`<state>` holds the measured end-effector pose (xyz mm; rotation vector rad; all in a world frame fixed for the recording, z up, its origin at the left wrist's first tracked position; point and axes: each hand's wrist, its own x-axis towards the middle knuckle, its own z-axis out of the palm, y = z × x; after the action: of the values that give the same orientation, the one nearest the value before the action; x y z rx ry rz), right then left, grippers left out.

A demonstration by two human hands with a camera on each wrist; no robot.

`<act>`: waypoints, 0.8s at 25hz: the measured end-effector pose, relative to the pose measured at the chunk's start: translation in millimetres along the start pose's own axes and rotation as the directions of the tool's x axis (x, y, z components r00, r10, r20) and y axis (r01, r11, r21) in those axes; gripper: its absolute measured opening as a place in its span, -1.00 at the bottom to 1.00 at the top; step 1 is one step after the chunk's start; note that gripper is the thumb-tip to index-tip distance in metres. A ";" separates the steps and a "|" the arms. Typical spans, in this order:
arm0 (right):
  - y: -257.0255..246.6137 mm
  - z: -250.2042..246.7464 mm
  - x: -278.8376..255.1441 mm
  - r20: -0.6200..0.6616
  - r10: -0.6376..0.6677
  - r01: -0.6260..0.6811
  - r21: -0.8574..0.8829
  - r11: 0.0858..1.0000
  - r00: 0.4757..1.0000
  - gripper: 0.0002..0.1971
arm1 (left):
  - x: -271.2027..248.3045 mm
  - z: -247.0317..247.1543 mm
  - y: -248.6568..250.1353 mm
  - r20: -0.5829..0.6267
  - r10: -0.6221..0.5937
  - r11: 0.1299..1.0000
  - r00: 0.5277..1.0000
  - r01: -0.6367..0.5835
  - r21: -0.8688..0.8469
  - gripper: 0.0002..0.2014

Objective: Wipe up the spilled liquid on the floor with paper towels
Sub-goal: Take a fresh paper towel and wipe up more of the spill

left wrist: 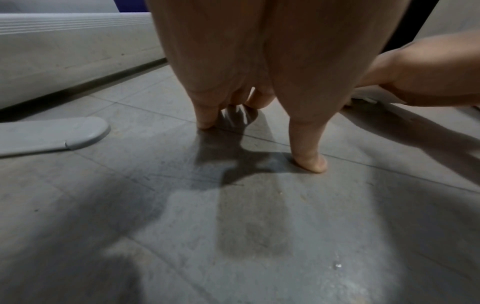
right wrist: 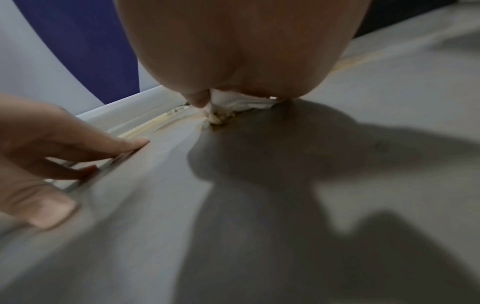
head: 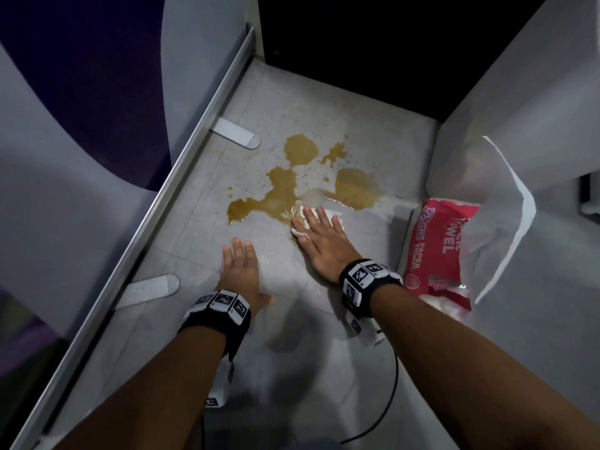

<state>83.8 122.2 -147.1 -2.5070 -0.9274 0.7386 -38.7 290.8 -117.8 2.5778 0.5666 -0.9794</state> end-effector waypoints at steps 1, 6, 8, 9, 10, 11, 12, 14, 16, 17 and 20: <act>-4.2 5.3 -4.3 -0.028 0.028 -0.027 0.027 0.999 0.999 -0.48 | -1.1 -0.5 0.6 -0.002 -0.003 1.000 1.000 0.003 -0.004 0.24; -34.1 31.4 -22.3 -0.163 0.251 -0.229 0.144 0.963 0.954 -0.48 | -3.5 -3.3 2.1 0.009 -0.014 1.000 1.000 0.014 -0.021 0.23; -48.7 40.3 -20.3 -0.152 0.365 -0.337 0.179 0.924 0.919 -0.47 | -3.1 -3.6 2.3 0.012 -0.015 1.000 1.000 0.015 -0.016 0.23; -56.7 44.2 -17.5 -0.136 0.423 -0.395 0.191 0.899 0.896 -0.46 | -2.6 -3.1 2.4 0.011 -0.014 1.000 1.000 0.014 -0.016 0.23; -65.0 46.5 -13.9 -0.119 0.478 -0.448 0.215 0.868 0.870 -0.46 | -2.2 -2.7 2.6 0.008 -0.013 1.000 1.000 0.013 -0.013 0.23; -72.4 47.2 -10.0 -0.101 0.525 -0.488 0.256 0.835 0.845 -0.46 | -2.1 -2.1 3.3 0.005 -0.012 1.000 1.000 0.012 -0.007 0.23; -79.7 46.3 -5.2 -0.086 0.560 -0.513 0.308 0.801 0.824 -0.46 | -2.3 -2.2 3.6 0.003 -0.013 1.000 1.000 0.013 -0.001 0.22; -90.4 43.3 5.0 -0.064 0.604 -0.536 0.395 0.747 0.794 -0.47 | -1.6 -2.7 3.3 0.007 -0.019 1.000 1.000 0.019 -0.001 0.21; -96.3 39.1 14.4 -0.061 0.624 -0.545 0.425 0.723 0.779 -0.47 | -0.2 -2.5 3.0 0.013 -0.021 1.000 1.000 0.021 0.003 0.18; -97.5 36.5 20.3 -0.065 0.623 -0.543 0.428 0.723 0.779 -0.47 | 0.5 -1.9 2.5 0.007 -0.022 1.000 1.000 0.022 0.013 0.16; -97.4 26.0 41.7 -0.071 0.590 -0.517 0.407 0.753 0.804 -0.46 | -0.2 -2.3 2.2 0.010 -0.018 1.000 1.000 0.018 0.014 0.04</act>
<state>48.0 224.4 -133.7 -2.4436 0.0661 0.7274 -36.6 289.9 -115.6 2.5830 0.5830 -1.0047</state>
